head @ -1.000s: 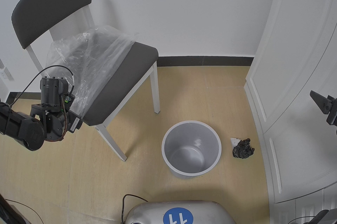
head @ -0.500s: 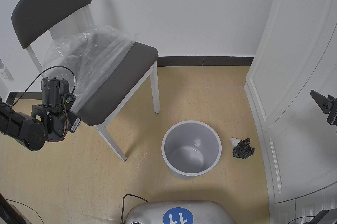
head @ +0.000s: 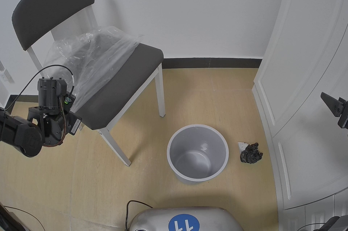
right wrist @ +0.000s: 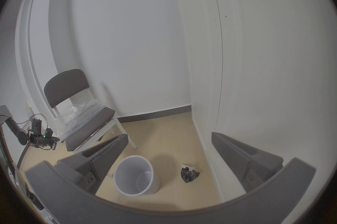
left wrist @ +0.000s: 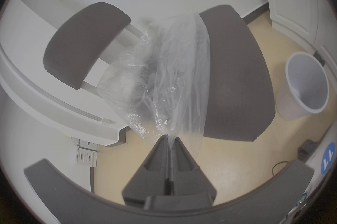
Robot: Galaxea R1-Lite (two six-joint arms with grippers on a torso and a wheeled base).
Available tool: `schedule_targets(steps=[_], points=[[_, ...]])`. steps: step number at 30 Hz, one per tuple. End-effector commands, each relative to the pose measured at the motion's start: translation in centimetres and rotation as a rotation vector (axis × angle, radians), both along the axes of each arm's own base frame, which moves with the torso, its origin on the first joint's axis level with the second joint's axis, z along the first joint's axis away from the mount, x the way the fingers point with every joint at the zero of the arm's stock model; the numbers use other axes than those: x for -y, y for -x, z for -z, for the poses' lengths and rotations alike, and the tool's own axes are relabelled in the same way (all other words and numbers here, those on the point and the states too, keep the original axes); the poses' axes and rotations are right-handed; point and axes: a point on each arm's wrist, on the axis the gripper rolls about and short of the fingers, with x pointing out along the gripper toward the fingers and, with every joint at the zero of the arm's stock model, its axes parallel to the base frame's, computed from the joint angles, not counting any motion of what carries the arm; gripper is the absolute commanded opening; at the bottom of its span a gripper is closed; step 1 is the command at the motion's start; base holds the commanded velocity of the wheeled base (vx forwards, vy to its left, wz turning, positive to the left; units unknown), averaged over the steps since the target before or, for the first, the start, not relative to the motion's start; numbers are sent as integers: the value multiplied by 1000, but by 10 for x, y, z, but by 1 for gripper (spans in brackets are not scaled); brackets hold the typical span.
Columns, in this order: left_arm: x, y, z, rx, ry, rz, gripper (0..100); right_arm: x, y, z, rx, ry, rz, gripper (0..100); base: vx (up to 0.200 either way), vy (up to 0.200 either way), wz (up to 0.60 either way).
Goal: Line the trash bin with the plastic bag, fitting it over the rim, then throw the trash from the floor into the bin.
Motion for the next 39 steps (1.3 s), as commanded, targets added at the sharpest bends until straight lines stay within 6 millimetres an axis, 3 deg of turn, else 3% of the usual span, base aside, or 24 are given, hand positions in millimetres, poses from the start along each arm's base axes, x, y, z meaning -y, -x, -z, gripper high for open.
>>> schedule_targets(steps=[1, 10, 19, 21, 32, 39], points=[[3, 17, -21, 87, 28, 22, 0, 1, 6, -4, 26, -2, 0, 100, 0, 0, 0], [7, 42, -50, 242, 105, 163, 0, 1, 11, -6, 45, 18, -1, 100, 0, 0, 0], [7, 54, -39, 211, 166, 223, 0, 2, 10, -5, 39, 32, 8, 100, 0, 0, 0], [8, 58, -34, 227, 289, 278, 0, 1, 8, -1, 18, 36, 6, 100, 0, 0, 0], [27, 59, -43, 344, 472, 375, 0, -9, -23, 3, -24, 81, -35, 100, 0, 0, 0], [30, 56, -44, 394, 513, 384, 0, -21, -24, 3, 16, 81, -116, 100, 0, 0, 0]])
